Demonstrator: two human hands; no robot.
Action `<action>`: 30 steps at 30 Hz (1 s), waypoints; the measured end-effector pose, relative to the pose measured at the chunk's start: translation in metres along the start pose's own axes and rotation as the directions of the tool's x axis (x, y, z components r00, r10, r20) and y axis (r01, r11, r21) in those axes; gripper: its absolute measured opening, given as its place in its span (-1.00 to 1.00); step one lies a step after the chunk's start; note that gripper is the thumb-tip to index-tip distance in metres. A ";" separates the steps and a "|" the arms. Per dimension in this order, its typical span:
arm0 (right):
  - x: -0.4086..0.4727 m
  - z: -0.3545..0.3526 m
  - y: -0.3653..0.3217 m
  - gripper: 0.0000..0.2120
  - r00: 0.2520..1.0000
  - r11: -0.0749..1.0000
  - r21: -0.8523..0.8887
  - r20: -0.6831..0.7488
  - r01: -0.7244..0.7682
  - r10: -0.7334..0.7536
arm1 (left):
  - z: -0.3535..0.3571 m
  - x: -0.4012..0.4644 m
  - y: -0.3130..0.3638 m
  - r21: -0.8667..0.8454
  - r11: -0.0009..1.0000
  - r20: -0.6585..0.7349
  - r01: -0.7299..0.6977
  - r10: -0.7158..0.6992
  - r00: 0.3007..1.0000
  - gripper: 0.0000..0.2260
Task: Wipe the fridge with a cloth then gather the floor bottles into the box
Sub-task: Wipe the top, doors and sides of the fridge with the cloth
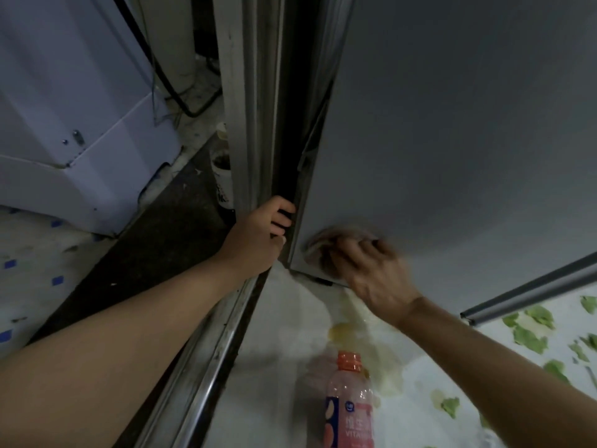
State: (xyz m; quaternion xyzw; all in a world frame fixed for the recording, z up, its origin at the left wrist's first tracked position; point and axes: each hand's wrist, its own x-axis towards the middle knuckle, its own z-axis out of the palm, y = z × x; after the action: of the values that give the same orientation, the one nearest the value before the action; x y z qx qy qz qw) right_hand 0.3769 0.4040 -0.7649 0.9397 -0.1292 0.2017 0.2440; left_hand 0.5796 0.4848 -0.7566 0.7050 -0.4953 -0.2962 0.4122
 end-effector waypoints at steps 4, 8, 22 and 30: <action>0.022 -0.015 0.006 -0.75 0.982 0.990 0.041 -0.129 -0.137 0.141 | -0.002 -0.001 -0.009 0.011 1.000 -0.013 0.004 -0.004 1.000 -0.64; 0.021 0.004 -0.012 -0.77 0.999 0.999 0.049 -0.052 -0.013 0.016 | -0.004 -0.001 -0.016 0.028 1.000 -0.019 0.009 -0.009 1.000 -0.64; 0.043 0.005 -0.022 -0.73 0.994 0.999 0.016 -0.098 -0.052 0.053 | -0.013 -0.005 -0.039 0.123 0.991 -0.040 0.052 -0.047 0.998 -0.71; 0.017 0.061 -0.056 -0.57 0.995 0.995 0.067 0.047 0.080 -0.083 | -0.015 -0.004 -0.045 0.186 0.980 -0.015 0.074 -0.072 0.997 -0.68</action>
State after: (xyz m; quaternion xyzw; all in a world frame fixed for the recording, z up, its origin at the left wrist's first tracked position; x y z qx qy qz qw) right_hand 0.4302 0.4180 -0.8293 0.9563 -0.0903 0.1725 0.2181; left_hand 0.6113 0.5008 -0.7888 0.7593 -0.4930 -0.2607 0.3353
